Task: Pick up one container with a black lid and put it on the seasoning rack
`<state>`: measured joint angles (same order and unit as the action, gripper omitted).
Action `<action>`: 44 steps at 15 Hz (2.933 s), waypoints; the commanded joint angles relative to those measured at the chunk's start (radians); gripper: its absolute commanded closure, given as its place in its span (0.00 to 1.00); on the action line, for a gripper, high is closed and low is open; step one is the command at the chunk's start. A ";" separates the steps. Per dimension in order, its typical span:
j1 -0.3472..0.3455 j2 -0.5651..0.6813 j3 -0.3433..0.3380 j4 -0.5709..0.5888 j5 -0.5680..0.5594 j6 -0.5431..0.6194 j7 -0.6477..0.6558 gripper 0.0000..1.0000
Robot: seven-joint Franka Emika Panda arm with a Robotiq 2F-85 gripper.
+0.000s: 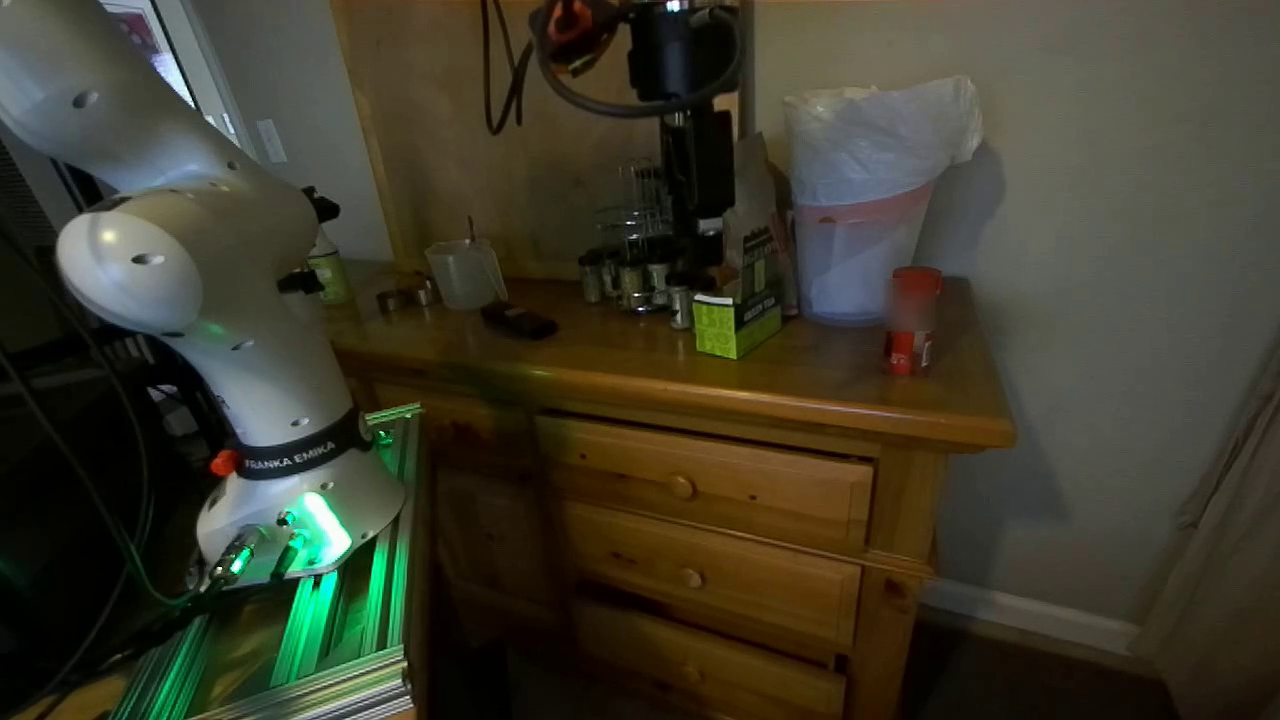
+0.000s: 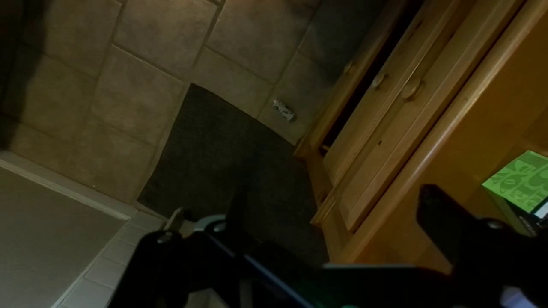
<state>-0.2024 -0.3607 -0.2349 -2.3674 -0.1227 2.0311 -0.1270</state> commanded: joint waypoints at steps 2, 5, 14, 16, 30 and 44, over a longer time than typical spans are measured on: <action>-0.004 0.001 0.003 0.002 0.002 -0.002 -0.001 0.00; -0.004 0.001 0.003 0.002 0.002 -0.002 -0.001 0.00; 0.193 -0.101 0.155 -0.247 0.161 0.036 -0.029 0.00; 0.251 -0.103 0.198 -0.268 0.208 0.053 -0.023 0.00; 0.403 -0.059 0.324 -0.251 0.324 0.100 0.028 0.00; 0.576 0.200 0.582 -0.170 0.496 0.392 0.363 0.00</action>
<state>0.3761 -0.1595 0.3452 -2.5384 0.3733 2.4257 0.2359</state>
